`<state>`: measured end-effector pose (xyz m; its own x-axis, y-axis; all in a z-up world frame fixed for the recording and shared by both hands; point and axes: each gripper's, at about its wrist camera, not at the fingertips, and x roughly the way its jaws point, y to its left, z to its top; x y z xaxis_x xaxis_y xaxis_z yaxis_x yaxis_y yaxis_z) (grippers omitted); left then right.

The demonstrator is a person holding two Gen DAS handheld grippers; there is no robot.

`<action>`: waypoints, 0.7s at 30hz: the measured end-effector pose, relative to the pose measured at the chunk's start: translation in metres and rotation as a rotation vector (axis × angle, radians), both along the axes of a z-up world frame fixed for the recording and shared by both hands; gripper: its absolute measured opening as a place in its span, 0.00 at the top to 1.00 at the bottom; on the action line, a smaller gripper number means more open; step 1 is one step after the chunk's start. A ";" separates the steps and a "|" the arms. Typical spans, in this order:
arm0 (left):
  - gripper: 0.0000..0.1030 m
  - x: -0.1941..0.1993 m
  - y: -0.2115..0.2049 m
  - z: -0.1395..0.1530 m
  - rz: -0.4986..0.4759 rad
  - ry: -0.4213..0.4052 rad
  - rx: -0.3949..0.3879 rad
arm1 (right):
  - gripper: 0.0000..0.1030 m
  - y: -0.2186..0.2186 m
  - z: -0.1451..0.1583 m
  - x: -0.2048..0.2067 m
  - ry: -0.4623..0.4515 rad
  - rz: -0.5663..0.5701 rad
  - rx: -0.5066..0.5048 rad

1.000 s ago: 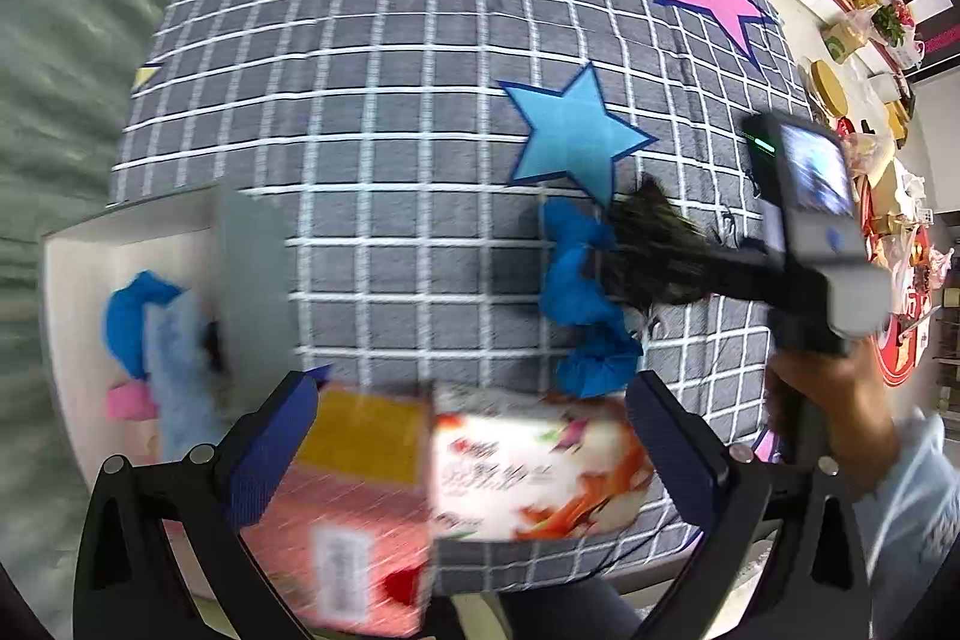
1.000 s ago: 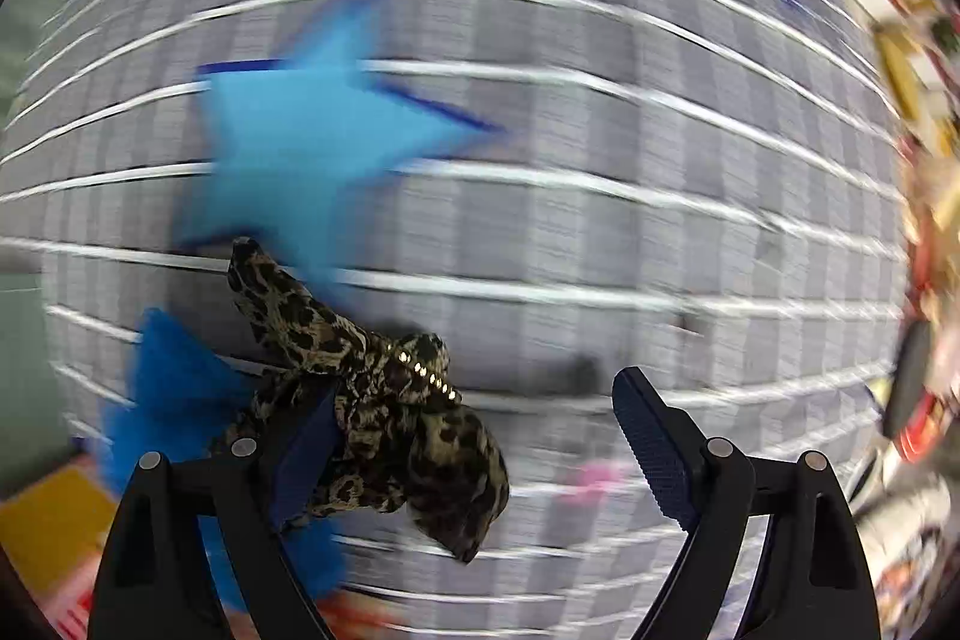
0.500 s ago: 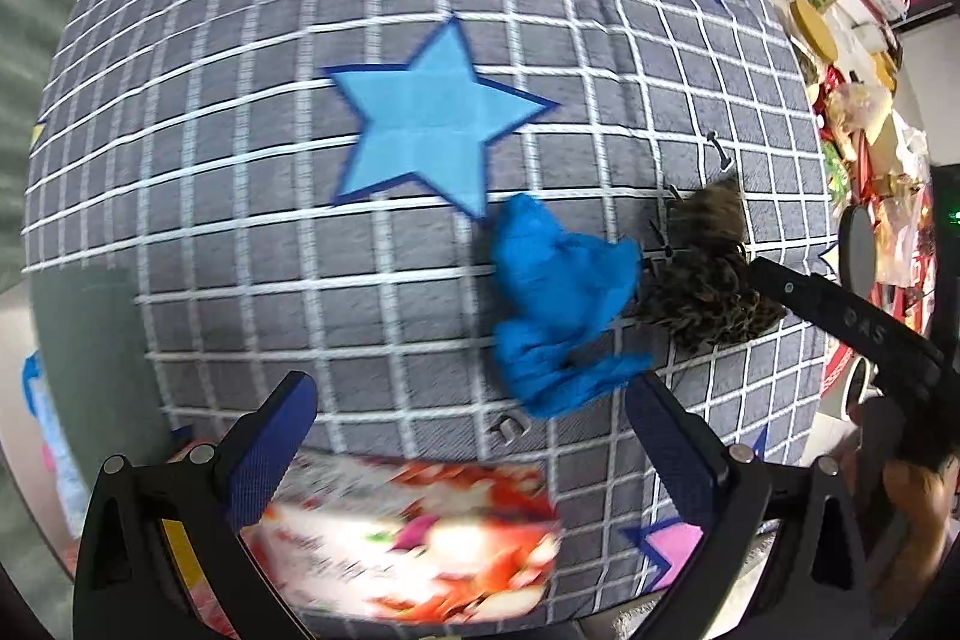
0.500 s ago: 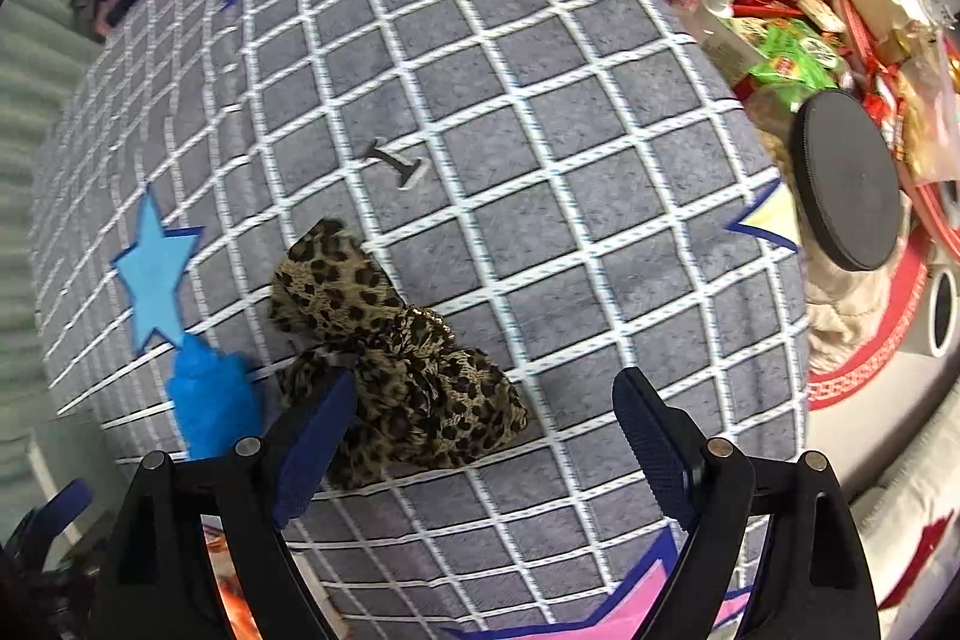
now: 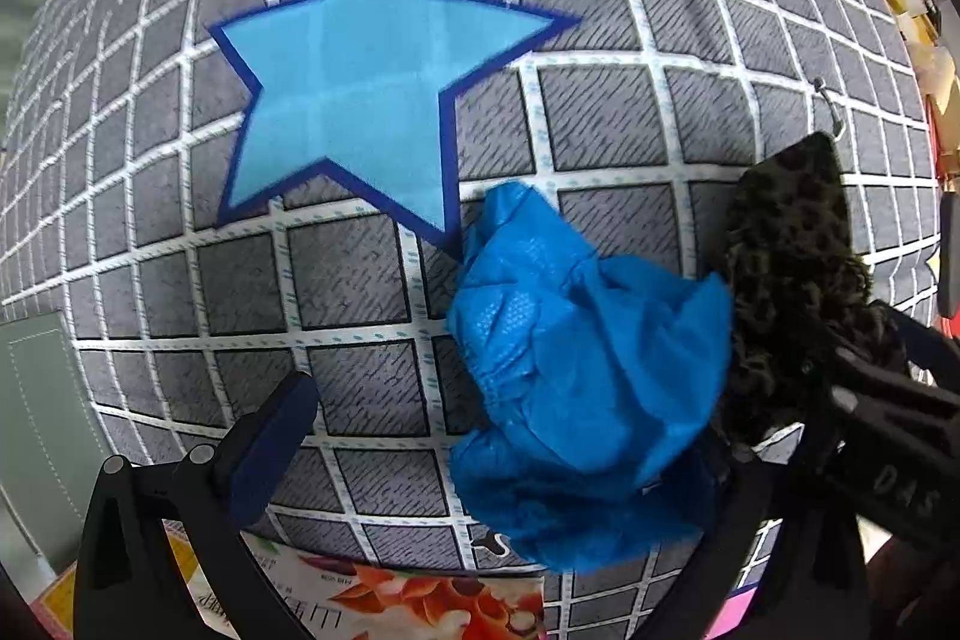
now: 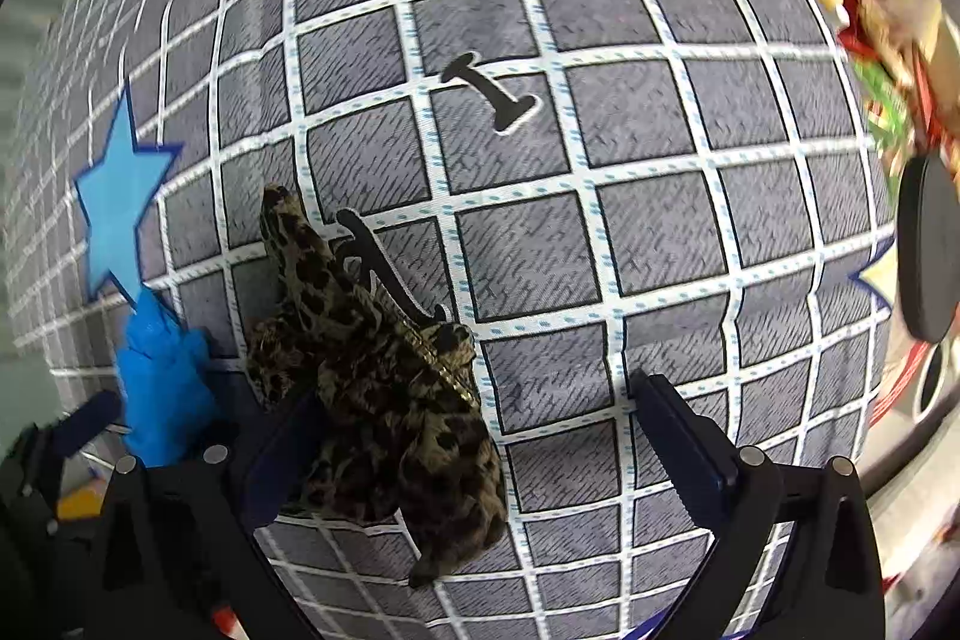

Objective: Organize soft objects
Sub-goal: 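Grasp the leopard-print cloth with the right tool while the left tool grasps the blue cloth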

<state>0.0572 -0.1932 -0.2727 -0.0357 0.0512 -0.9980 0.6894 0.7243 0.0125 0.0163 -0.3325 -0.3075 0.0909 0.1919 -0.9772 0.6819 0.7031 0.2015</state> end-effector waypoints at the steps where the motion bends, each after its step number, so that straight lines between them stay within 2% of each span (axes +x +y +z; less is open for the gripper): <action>1: 0.00 0.000 0.001 -0.001 0.002 0.005 -0.003 | 0.00 0.003 0.000 0.001 0.001 0.014 -0.013; 12: 0.00 0.000 0.000 -0.004 0.010 0.007 -0.007 | 0.00 0.015 0.013 -0.027 0.023 0.011 0.006; 13: 0.00 0.001 0.001 -0.004 0.010 0.008 -0.006 | 0.00 0.014 0.002 -0.008 0.025 0.015 0.008; 16: 0.00 -0.001 0.001 -0.003 0.008 0.013 0.000 | 0.00 0.006 -0.006 0.008 0.027 0.014 0.006; 21: 0.00 0.000 0.000 -0.003 0.008 0.008 -0.005 | 0.00 0.007 -0.001 0.003 0.003 -0.002 -0.021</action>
